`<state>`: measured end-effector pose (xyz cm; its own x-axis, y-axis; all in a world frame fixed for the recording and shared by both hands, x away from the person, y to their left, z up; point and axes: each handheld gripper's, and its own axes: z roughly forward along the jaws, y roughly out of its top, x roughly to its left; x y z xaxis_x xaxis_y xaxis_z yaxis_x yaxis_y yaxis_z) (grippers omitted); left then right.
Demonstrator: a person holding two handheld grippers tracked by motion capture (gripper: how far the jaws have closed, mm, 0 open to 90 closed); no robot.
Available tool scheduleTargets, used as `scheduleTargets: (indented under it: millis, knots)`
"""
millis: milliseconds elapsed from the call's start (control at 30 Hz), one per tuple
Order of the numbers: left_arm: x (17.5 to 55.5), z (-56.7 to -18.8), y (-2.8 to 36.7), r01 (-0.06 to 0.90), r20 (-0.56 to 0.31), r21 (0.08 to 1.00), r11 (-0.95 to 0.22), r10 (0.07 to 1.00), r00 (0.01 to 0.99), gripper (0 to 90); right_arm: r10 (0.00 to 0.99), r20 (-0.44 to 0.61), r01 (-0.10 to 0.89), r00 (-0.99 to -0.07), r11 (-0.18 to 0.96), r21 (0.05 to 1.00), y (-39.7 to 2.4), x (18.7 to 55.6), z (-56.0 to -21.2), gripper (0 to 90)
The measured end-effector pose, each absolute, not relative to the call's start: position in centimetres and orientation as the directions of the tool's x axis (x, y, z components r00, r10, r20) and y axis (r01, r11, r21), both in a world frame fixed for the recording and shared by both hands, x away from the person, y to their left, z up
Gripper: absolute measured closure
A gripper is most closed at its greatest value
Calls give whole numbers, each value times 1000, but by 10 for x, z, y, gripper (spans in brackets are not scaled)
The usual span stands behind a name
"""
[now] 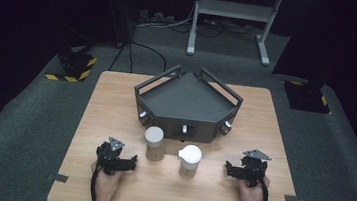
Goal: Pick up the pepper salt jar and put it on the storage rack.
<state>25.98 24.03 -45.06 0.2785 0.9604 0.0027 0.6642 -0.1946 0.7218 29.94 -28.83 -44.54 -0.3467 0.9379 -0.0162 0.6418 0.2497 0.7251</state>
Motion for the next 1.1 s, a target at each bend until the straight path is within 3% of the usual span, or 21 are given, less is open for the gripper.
scheduleTargets:
  millis: [1100]
  knots:
    - [271, -442, 240, 695, -1, 685, -219, 954, 301, 3, 938, -16, 641, -346, 249, 726, -289, 299, -445, 36]
